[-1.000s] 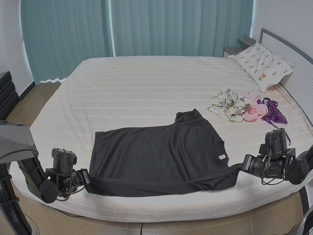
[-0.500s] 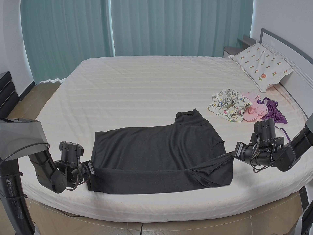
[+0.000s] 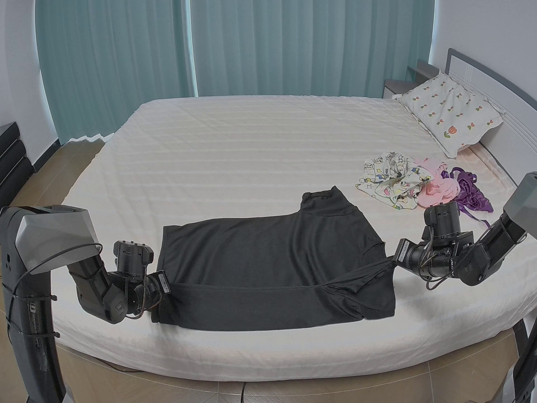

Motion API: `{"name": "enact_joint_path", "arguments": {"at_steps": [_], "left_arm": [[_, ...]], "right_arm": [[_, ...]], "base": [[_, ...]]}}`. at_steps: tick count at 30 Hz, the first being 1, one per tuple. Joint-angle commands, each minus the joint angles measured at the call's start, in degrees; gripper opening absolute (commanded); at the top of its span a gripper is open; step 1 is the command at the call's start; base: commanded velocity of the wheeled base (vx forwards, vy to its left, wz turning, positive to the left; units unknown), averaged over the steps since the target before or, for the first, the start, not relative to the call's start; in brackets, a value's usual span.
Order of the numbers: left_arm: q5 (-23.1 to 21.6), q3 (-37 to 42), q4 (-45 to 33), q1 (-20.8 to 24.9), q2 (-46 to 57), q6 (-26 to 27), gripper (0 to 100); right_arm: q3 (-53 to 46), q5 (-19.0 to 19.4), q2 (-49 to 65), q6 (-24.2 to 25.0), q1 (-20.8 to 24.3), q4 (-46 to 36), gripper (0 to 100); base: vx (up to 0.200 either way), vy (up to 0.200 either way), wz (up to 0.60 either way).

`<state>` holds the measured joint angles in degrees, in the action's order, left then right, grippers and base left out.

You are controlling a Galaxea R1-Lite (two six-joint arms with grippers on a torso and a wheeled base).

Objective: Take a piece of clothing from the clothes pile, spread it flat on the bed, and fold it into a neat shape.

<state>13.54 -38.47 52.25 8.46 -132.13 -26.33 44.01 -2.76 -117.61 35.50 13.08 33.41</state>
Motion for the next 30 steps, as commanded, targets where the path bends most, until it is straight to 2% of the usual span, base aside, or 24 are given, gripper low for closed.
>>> {"name": "enact_joint_path", "arguments": {"at_steps": [1,8,15,16,21,26,30], "left_arm": [[0.1,-2.0,0.0,-0.3,-2.6,0.0,0],[0.1,-4.1,0.0,-0.4,-4.4,0.0,0],[0.1,-5.6,0.0,-0.7,-5.9,-0.1,0],[0.1,-5.6,0.0,-0.7,-6.0,-0.4,100],[0.3,-5.9,0.1,-1.0,-5.9,-1.3,100],[0.3,-5.8,0.2,-3.4,-3.0,-2.4,100],[0.2,-4.7,0.1,-4.9,-0.5,-2.8,100]], "right_arm": [[2.2,0.4,-3.3,0.1,-0.2,0.1,0],[5.1,3.0,-4.8,3.3,-0.2,0.2,0],[6.0,3.3,-5.9,4.0,-0.2,0.2,0],[5.9,3.3,-6.1,4.1,-0.2,0.2,0],[5.1,3.3,-6.1,4.2,-0.2,3.3,0],[3.9,3.3,-4.6,4.2,-0.2,4.2,0],[2.0,4.9,-2.6,4.1,-0.2,4.0,0]], "base": [[0.000,0.000,0.00],[0.000,0.000,0.00],[0.000,0.000,0.00],[0.000,0.000,0.00],[0.000,0.000,0.00],[0.000,0.000,0.00],[0.000,0.000,0.00]]}}
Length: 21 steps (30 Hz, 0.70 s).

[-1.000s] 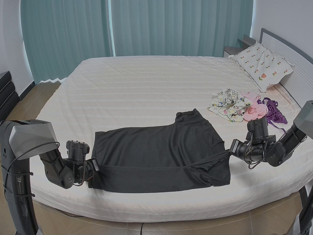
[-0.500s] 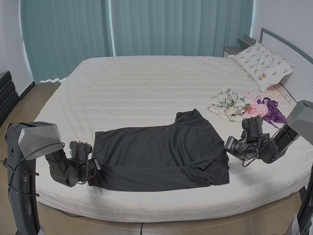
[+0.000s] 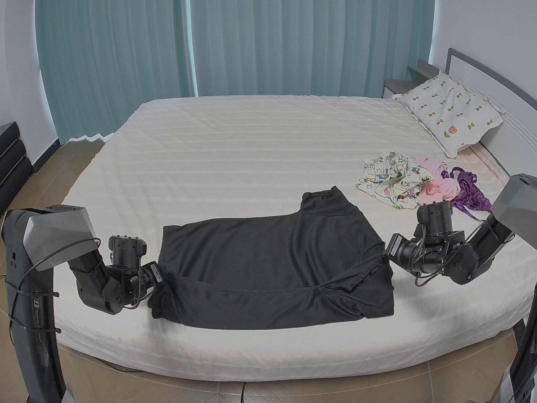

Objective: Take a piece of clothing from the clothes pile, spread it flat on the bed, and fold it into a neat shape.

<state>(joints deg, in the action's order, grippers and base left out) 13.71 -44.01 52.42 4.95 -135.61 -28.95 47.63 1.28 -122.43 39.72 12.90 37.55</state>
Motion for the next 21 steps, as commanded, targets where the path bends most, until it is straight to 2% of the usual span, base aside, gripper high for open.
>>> {"name": "enact_joint_path", "arguments": {"at_steps": [1,6,11,16,17,21], "left_arm": [[0.0,2.1,0.0,-2.4,4.4,-0.3,100],[-0.4,5.2,0.0,-4.2,6.3,-0.9,100],[-1.6,8.8,0.1,-4.4,8.0,-4.5,100],[-4.7,13.1,0.1,-4.2,10.8,-8.0,100],[-4.8,13.6,0.1,-4.1,11.2,-8.9,100],[-6.9,15.2,0.1,-3.9,12.3,-12.2,100]], "right_arm": [[-3.2,1.7,3.6,-0.2,0.0,-0.6,0],[-7.6,3.3,5.6,-0.8,0.2,-0.7,0],[-12.9,4.9,8.3,-1.0,0.3,-0.9,0],[-17.1,6.5,10.3,-2.8,0.3,-2.4,0],[-17.6,6.6,10.0,-3.5,0.3,-3.2,100],[-17.7,6.5,7.8,-5.9,0.1,-5.8,100]], "base": [[0.000,0.000,0.00],[0.000,0.000,0.00],[0.000,0.000,0.00],[0.000,0.000,0.00],[0.000,0.000,0.00],[0.000,0.000,0.00]]}}
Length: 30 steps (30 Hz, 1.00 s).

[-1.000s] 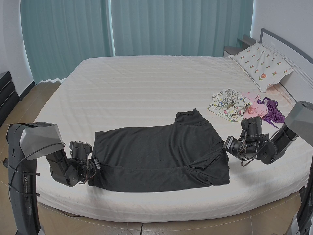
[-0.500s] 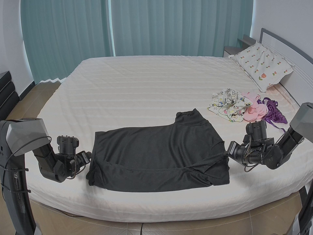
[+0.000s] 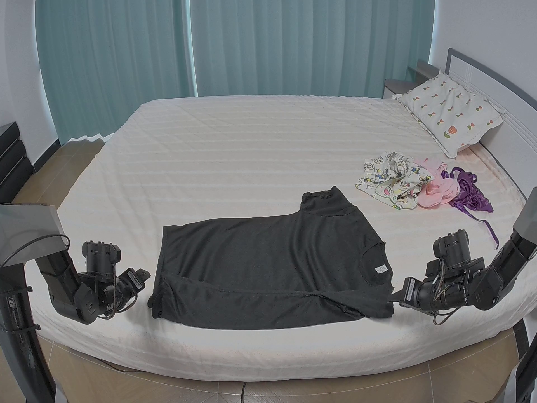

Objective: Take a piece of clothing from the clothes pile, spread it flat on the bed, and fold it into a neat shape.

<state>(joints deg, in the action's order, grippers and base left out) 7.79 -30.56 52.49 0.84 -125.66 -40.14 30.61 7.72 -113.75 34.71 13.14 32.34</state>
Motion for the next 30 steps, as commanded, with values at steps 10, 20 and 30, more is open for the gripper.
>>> {"name": "enact_joint_path", "arguments": {"at_steps": [10,20,30], "left_arm": [[-7.5,4.2,0.3,0.2,2.5,-4.9,100],[-9.2,4.7,0.4,0.3,2.0,-5.6,100],[-9.2,4.7,0.4,0.3,1.9,-5.9,100]], "right_arm": [[6.1,-0.3,-7.3,0.6,-0.7,-0.1,100],[11.6,-0.3,-16.8,1.2,-0.1,5.5,100],[11.7,-0.2,-17.8,4.0,0.0,9.1,0]], "base": [[0.000,0.000,0.00],[0.000,0.000,0.00],[0.000,0.000,0.00]]}}
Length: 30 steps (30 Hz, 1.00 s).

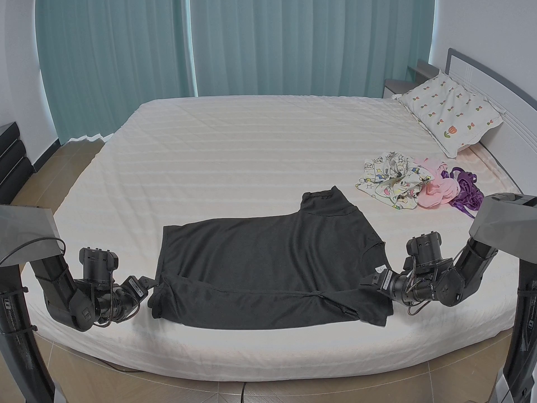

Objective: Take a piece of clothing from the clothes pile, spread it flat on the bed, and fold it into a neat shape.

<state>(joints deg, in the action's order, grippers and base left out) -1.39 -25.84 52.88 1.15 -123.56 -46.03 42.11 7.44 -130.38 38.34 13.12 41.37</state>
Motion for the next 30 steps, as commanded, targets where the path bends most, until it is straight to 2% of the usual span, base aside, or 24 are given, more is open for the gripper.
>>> {"name": "enact_joint_path", "arguments": {"at_steps": [1,15,23,30], "left_arm": [[0.0,0.0,0.0,0.0,-0.2,0.0,100],[0.0,0.2,0.0,0.0,-0.1,-0.4,100],[0.0,0.3,0.0,0.0,-0.4,-0.4,100],[0.0,0.3,0.0,0.0,-0.4,-0.4,100]], "right_arm": [[0.2,-0.1,-1.3,0.2,0.0,0.0,0],[2.0,-0.9,-1.3,0.3,-1.6,0.6,0],[2.5,-0.8,-1.9,1.7,-3.5,6.3,0],[3.2,-0.8,-4.6,1.7,-3.4,6.8,0]], "base": [[0.000,0.000,0.00],[0.000,0.000,0.00],[0.000,0.000,0.00],[0.000,0.000,0.00]]}}
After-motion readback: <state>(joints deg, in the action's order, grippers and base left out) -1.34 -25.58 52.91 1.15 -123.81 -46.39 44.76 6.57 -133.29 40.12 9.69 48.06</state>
